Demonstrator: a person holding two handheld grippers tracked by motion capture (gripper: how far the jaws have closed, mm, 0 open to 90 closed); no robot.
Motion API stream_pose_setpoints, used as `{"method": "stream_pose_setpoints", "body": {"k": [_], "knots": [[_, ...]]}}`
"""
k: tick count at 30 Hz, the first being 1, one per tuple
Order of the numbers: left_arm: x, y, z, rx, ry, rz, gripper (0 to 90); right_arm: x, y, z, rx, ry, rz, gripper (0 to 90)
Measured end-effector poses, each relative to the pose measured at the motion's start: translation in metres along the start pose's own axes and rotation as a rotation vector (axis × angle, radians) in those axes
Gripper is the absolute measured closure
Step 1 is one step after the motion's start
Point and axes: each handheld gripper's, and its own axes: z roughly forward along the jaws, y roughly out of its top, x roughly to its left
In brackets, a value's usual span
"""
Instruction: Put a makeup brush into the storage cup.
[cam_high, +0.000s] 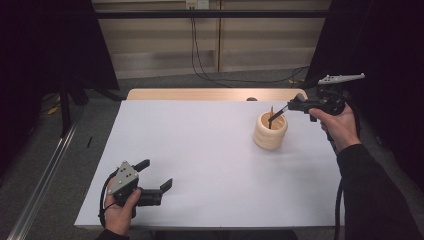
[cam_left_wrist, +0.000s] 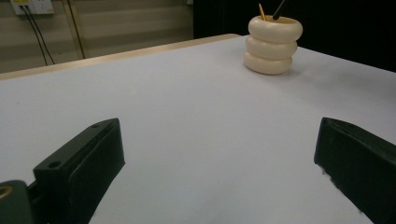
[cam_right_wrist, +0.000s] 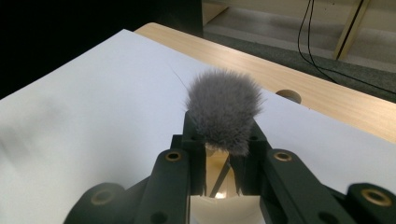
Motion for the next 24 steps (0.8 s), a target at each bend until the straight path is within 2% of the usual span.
{"method": "stream_pose_setpoints", "body": {"k": [12,24], "knots": [[0.0,0.0,0.0,-0.002,-0.003,0.002,1.4,-0.004,-0.003,0.012,0.062,-0.033,-0.009,76.9],[0.0,0.0,0.0,-0.003,-0.002,0.003,1.4,-0.005,-0.006,0.023,0.122,-0.037,-0.007,76.9]]}}
